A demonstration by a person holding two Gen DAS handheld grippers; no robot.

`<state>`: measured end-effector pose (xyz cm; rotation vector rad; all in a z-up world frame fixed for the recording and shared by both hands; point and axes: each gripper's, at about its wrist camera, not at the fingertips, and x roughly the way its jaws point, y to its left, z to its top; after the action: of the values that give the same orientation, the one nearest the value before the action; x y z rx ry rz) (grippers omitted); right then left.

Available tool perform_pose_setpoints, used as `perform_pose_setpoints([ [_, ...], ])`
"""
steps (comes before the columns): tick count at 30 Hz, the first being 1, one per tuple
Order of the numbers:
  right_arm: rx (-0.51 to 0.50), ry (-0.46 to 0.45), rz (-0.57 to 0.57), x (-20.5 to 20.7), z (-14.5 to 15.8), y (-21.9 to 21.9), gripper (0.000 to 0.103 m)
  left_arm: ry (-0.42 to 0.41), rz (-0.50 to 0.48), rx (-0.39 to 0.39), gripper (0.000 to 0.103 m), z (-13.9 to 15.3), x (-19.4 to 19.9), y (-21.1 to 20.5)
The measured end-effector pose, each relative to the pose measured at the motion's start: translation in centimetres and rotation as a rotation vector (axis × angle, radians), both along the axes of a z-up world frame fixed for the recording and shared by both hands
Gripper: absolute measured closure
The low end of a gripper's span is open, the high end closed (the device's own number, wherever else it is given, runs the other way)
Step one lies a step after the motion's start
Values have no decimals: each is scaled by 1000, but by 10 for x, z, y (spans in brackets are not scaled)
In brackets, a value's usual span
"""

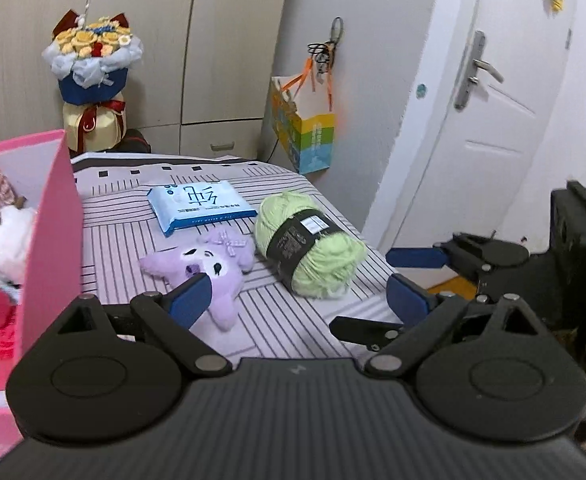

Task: Organize soft objects
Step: 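Close the left gripper on the light green yarn ball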

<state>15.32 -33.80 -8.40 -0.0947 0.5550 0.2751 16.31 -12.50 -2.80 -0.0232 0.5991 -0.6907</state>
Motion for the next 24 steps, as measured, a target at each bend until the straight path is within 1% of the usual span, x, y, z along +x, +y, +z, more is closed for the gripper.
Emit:
perform_pose_setpoints([
  [3,2,14,-32,14,-9,-6,5,16,33,-12,8,-8,15,-10],
  [7,38,44,-35,33,-18,-13,5,35,70,-53,8,-14,36,-24],
  [12,99,92,-50,55,-29,-16,5,105,100,-87,17,-25,58,-42],
  [14,130,106,-59,62,-32,-19,5,140,135,-96,19,-31,66,-47],
  [15,144,113,-59,65,-34,-21,5,159,143,-105,24,-34,69,-49],
  [17,178,129,-60,70,-37,-23,5,193,144,-127,28,-39,74,-51],
  [18,189,130,-58,71,-38,-24,5,205,143,-140,28,-41,76,-52],
  [20,197,126,-62,73,-41,-24,5,211,142,-166,30,-43,79,-53],
  [23,196,107,-76,73,-42,-24,6,194,157,-177,30,-44,80,-55],
  [24,198,102,-78,73,-42,-25,9,193,159,-179,30,-45,81,-55],
])
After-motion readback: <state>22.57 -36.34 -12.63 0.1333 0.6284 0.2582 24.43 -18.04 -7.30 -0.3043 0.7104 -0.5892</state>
